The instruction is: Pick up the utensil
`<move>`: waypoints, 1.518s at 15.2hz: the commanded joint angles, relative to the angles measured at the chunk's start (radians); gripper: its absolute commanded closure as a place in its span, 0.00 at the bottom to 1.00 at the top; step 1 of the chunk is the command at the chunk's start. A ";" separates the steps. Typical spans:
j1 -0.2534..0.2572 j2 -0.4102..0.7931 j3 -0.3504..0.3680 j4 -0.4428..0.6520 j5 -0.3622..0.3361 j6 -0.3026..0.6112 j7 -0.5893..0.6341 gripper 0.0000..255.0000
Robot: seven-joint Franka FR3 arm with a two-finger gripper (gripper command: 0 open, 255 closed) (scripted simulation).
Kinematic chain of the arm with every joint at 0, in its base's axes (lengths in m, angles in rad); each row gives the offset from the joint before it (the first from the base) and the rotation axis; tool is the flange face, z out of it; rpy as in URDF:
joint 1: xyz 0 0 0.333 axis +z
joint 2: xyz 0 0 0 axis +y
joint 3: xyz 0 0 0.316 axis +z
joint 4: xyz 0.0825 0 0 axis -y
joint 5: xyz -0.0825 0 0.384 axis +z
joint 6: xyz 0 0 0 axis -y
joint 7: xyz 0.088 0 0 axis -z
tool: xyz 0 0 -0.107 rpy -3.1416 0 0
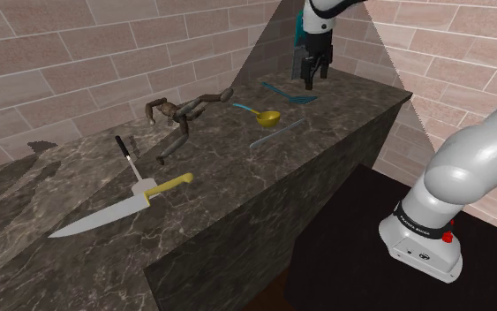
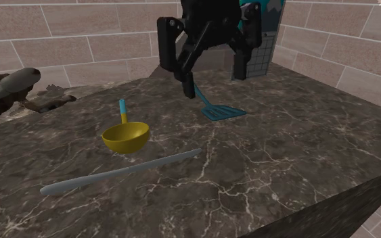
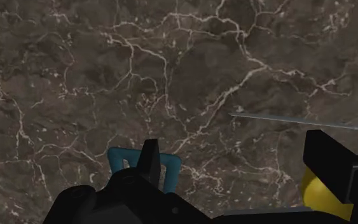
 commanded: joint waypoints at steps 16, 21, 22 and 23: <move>-0.079 0.647 -0.073 0.568 0.062 0.083 -0.003 0.00; -0.092 0.737 -0.077 0.635 0.074 0.106 -0.003 0.00; -0.092 0.739 -0.077 0.625 0.074 0.118 -0.002 0.00; -0.092 0.742 -0.077 0.616 0.074 0.130 -0.002 0.00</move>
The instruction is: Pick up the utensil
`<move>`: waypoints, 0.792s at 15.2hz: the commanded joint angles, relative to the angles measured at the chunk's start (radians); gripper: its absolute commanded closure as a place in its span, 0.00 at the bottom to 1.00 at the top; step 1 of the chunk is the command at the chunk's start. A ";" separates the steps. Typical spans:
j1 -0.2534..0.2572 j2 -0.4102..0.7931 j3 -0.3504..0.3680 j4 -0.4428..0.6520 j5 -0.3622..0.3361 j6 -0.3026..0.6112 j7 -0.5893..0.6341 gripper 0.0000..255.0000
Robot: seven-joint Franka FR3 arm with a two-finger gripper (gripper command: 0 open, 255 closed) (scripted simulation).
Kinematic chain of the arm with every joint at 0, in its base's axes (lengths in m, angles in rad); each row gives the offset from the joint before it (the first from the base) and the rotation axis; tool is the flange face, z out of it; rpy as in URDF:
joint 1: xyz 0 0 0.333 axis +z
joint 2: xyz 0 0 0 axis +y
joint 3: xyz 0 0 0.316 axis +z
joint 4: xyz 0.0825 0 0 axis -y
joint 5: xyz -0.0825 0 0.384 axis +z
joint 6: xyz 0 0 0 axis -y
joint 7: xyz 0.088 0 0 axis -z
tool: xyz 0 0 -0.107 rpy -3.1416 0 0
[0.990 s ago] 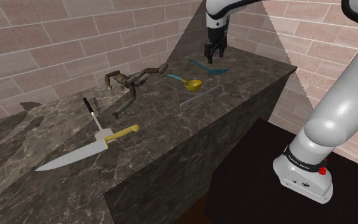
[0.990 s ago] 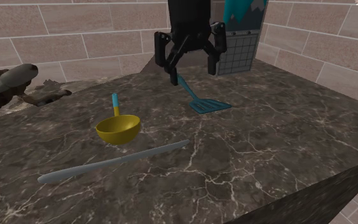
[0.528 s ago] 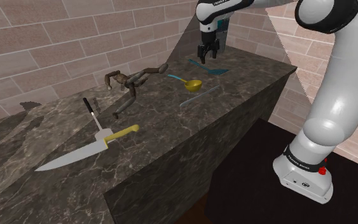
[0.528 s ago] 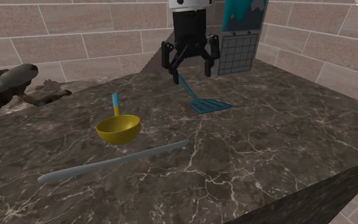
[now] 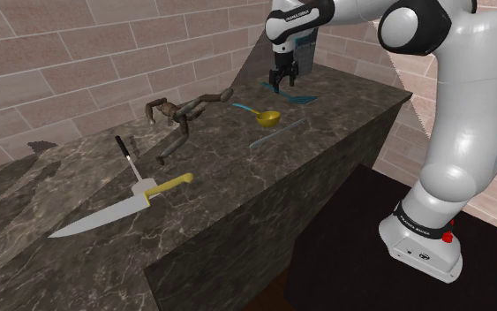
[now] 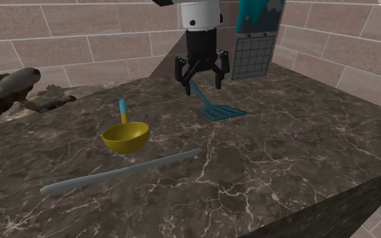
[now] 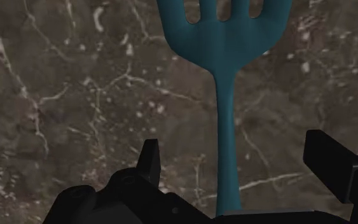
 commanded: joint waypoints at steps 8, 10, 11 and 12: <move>0.000 0.013 0.000 -0.028 0.001 0.042 0.002 1.00; -0.001 0.016 0.000 -0.022 0.001 0.039 0.001 1.00; 0.000 0.019 0.001 -0.017 0.001 0.037 0.002 1.00; -0.001 0.019 0.000 -0.018 0.001 0.037 0.001 1.00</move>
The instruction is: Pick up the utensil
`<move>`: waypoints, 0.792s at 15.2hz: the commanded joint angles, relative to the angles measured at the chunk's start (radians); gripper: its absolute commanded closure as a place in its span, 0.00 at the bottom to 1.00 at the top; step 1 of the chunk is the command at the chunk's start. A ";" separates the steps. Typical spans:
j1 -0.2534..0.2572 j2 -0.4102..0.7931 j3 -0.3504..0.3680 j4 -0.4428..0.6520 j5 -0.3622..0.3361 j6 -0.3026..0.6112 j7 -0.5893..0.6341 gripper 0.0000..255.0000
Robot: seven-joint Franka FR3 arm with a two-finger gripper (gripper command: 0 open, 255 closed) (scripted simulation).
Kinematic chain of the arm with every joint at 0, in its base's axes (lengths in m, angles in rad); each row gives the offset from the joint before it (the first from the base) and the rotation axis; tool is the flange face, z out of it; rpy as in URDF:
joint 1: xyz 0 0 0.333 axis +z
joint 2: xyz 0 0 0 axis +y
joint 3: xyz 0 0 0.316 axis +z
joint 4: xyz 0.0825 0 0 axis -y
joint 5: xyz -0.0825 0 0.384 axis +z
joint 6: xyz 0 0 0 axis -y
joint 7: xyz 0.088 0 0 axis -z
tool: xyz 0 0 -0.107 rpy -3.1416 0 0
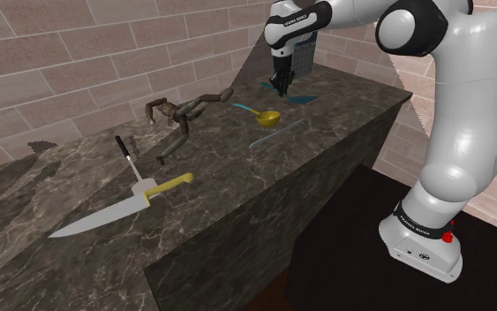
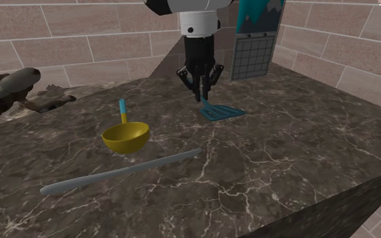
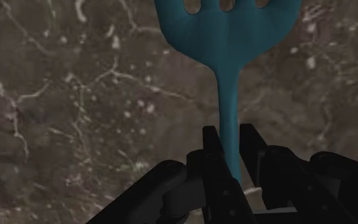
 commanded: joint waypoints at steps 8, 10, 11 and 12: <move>-0.003 -0.015 -0.004 0.035 -0.003 -0.054 -0.002 1.00; -0.003 -0.018 -0.004 0.056 -0.003 -0.080 -0.003 1.00; -0.003 -0.020 -0.004 0.068 -0.003 -0.092 -0.004 1.00; -0.003 -0.021 -0.004 0.079 -0.003 -0.105 -0.004 1.00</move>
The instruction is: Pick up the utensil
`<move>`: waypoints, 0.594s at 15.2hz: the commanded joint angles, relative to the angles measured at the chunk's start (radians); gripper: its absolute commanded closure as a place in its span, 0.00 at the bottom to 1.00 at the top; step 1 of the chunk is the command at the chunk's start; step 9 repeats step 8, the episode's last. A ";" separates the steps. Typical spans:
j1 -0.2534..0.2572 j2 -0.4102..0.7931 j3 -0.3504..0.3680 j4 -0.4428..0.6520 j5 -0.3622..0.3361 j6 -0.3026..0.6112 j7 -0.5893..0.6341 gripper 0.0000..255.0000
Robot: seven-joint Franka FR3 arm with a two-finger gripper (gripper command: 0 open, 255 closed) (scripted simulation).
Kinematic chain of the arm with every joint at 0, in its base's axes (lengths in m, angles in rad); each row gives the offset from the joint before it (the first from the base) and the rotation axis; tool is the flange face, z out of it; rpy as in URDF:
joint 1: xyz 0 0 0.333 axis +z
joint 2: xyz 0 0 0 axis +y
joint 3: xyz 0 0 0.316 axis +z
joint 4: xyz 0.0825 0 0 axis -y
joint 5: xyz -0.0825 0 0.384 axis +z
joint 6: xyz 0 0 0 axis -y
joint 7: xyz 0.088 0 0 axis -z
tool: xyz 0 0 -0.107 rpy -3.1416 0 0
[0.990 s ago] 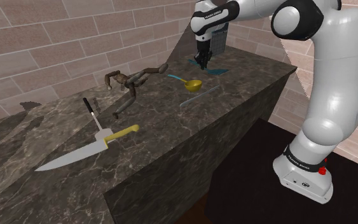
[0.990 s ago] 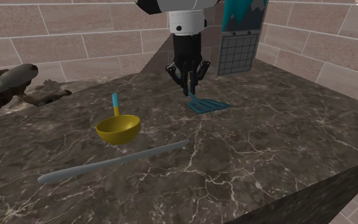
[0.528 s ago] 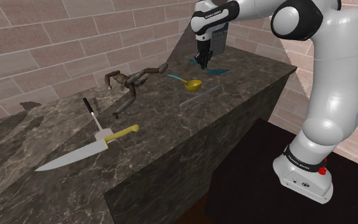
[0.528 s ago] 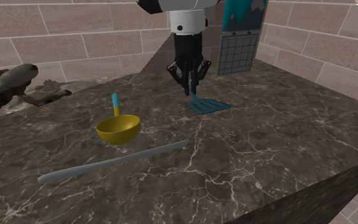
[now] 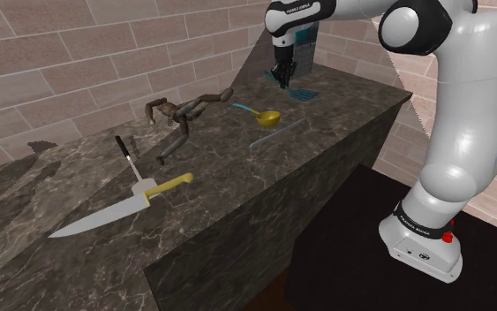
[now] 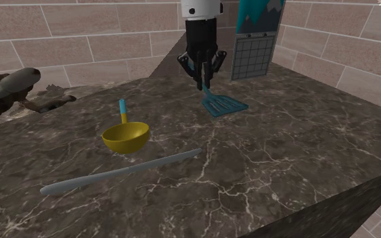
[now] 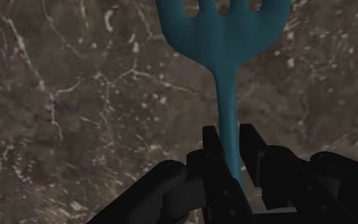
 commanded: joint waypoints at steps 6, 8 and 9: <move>-0.001 -0.005 -0.001 0.088 0.000 -0.093 -0.005 1.00; -0.001 -0.005 -0.001 0.090 0.000 -0.095 -0.005 1.00; -0.001 -0.005 -0.001 0.090 0.000 -0.095 -0.005 1.00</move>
